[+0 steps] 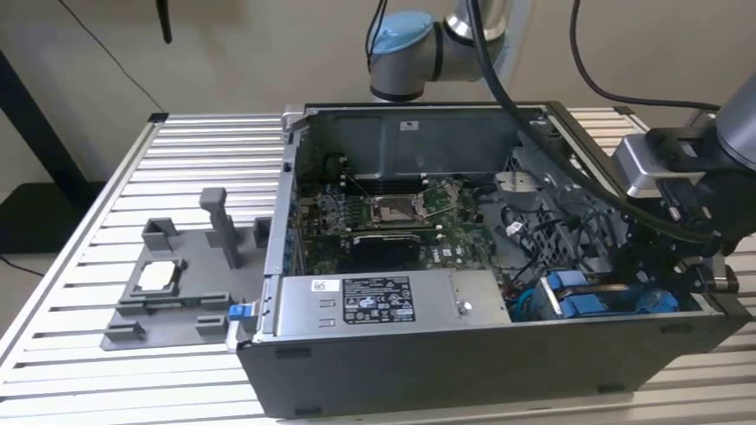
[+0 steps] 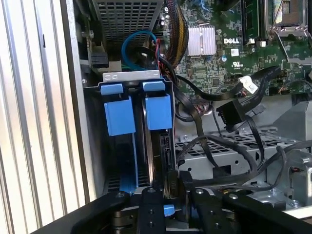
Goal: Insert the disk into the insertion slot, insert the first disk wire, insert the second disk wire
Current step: 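Insert the first disk wire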
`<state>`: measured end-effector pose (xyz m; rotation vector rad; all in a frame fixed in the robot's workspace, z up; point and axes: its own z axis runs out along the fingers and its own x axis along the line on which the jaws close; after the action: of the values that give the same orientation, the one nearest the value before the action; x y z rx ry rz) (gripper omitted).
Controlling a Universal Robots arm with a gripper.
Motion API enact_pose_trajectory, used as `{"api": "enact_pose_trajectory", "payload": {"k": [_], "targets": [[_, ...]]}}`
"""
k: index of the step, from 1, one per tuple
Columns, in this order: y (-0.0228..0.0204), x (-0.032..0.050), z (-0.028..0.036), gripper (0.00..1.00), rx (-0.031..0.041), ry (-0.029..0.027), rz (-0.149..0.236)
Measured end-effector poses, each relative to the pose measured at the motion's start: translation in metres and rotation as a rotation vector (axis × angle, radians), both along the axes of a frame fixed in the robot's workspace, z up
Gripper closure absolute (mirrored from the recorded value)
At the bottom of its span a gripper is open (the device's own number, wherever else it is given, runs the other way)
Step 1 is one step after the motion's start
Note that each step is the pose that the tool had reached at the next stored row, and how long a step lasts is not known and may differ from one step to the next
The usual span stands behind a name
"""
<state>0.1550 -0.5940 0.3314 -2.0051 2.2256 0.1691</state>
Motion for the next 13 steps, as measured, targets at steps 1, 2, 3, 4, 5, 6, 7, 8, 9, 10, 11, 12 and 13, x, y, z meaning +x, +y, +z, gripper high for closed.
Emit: {"api": "enact_pose_trajectory", "payload": {"k": [1, 2, 3, 4, 5, 6, 7, 8, 9, 10, 11, 12, 13], "targets": [[0.0000, 0.0000, 0.0004, 0.67, -0.0004, 0.0000, 0.000], [0.0001, 0.0001, 0.0016, 0.67, -0.0007, 0.0000, 0.000], [0.0000, 0.0001, 0.0042, 0.67, -0.0008, 0.0000, 0.000], [0.0000, 0.0001, 0.0079, 0.67, -0.0006, 0.0000, 0.000], [0.0000, 0.0001, 0.0117, 0.67, -0.0008, 0.0000, 0.000], [0.0000, 0.0001, 0.0155, 0.67, -0.0004, 0.0000, 0.000], [0.0000, 0.0001, 0.0201, 0.67, -0.0009, -0.0001, 0.000], [0.0000, 0.0001, 0.0246, 0.67, -0.0005, 0.0000, 0.000], [0.0000, 0.0001, 0.0290, 0.67, -0.0006, -0.0001, 0.000], [0.0000, 0.0001, 0.0339, 0.67, -0.0009, 0.0000, 0.000], [0.0000, 0.0001, 0.0382, 0.67, -0.0008, 0.0000, 0.000], [0.0001, 0.0001, 0.0423, 0.67, -0.0007, 0.0000, 0.000], [0.0001, 0.0001, 0.0452, 0.67, -0.0008, -0.0001, 0.000]]}}
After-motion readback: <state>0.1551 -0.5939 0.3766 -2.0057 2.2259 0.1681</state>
